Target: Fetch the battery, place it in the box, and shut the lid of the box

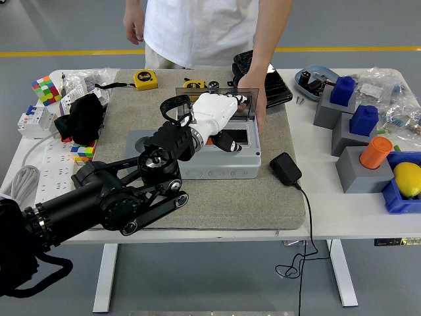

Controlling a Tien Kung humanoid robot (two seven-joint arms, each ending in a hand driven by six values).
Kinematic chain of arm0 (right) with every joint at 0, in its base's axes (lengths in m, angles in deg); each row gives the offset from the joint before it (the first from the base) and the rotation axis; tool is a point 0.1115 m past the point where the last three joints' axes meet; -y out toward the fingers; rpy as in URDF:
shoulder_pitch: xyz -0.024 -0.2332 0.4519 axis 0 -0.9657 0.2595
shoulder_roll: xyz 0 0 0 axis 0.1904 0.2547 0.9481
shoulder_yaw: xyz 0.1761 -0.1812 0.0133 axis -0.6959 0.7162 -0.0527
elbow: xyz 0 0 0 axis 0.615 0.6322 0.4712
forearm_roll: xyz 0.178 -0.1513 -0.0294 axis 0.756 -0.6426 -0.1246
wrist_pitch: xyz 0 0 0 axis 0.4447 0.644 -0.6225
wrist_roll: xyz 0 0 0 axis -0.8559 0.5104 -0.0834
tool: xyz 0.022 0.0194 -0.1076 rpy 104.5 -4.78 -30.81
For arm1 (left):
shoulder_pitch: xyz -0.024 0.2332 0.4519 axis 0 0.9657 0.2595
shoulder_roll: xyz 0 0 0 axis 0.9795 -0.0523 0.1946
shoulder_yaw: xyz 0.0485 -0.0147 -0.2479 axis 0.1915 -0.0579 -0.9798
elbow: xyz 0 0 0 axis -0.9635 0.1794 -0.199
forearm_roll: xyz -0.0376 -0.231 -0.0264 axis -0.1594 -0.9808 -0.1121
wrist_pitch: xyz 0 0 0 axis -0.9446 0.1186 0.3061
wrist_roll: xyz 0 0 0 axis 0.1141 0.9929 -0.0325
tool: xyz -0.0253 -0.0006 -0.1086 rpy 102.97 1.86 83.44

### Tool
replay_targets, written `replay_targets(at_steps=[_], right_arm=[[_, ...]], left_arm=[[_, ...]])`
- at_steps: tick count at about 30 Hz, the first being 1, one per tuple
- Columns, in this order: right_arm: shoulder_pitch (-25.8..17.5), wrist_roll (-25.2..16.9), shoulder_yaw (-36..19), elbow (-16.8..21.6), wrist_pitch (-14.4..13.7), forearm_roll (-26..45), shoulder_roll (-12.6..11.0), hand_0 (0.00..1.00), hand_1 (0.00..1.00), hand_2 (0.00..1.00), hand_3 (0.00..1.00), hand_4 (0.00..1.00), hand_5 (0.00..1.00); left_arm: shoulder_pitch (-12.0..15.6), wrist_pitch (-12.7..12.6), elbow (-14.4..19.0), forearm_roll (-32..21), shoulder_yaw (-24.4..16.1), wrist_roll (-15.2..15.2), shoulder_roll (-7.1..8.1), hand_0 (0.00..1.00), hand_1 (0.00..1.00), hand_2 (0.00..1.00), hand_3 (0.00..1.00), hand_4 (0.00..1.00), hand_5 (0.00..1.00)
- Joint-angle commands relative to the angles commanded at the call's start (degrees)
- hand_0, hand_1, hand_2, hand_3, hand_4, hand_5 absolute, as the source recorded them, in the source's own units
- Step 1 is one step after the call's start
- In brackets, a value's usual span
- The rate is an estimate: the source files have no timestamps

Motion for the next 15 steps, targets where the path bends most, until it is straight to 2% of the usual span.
replay_targets(at_steps=[1, 6, 7, 10, 12, 13, 15], right_arm=[[0.0, 0.0, -0.1, 0.0, 0.0, 0.0, 0.0, 0.623, 0.642, 0.665, 0.567, 0.989, 0.517], [-0.3, 0.0, -0.4, 0.0, 0.0, -0.1, 0.1, 0.623, 0.642, 0.665, 0.567, 0.989, 0.517], [-0.3, 0.0, -0.5, 0.0, 0.0, -0.1, 0.1, 0.624, 0.643, 0.665, 0.567, 0.99, 0.518], [-0.4, 0.0, -0.4, 0.0, 0.0, -0.1, 0.2, 0.624, 0.643, 0.665, 0.567, 0.99, 0.518], [-0.2, 0.0, -0.4, 0.0, 0.0, -0.1, 0.2, 0.624, 0.643, 0.665, 0.567, 0.99, 0.518], [-0.2, 0.0, -0.4, 0.0, 0.0, -0.1, 0.2, 0.623, 0.643, 0.665, 0.567, 0.99, 0.518], [-0.2, 0.0, -0.5, 0.0, 0.0, -0.1, 0.2, 0.623, 0.643, 0.665, 0.567, 0.99, 0.518]], left_arm=[[0.3, -0.5, 1.0, -0.1, -0.6, -0.4, 0.0, 0.378, 0.647, 0.705, 0.785, 0.998, 0.262], [1.7, -4.6, 5.6, -1.1, -4.3, -4.0, 0.41, 0.378, 0.647, 0.705, 0.785, 0.998, 0.262], [2.0, -5.4, 6.1, -1.4, -5.2, -4.8, 0.56, 0.394, 0.578, 0.632, 0.729, 0.998, 0.36], [2.3, -7.2, 6.3, -2.0, -7.4, -6.8, 0.74, 0.394, 0.578, 0.632, 0.729, 0.998, 0.36], [2.1, -7.3, 5.0, -2.0, -9.2, -7.1, 0.71, 0.394, 0.578, 0.632, 0.729, 0.998, 0.36], [2.0, -7.1, 4.2, -2.1, -10.0, -7.1, 0.65, 0.738, 0.764, 0.728, 0.754, 0.998, 0.478], [1.7, -6.3, 2.7, -2.0, -11.1, -6.3, 0.63, 0.738, 0.764, 0.728, 0.754, 0.998, 0.478]])
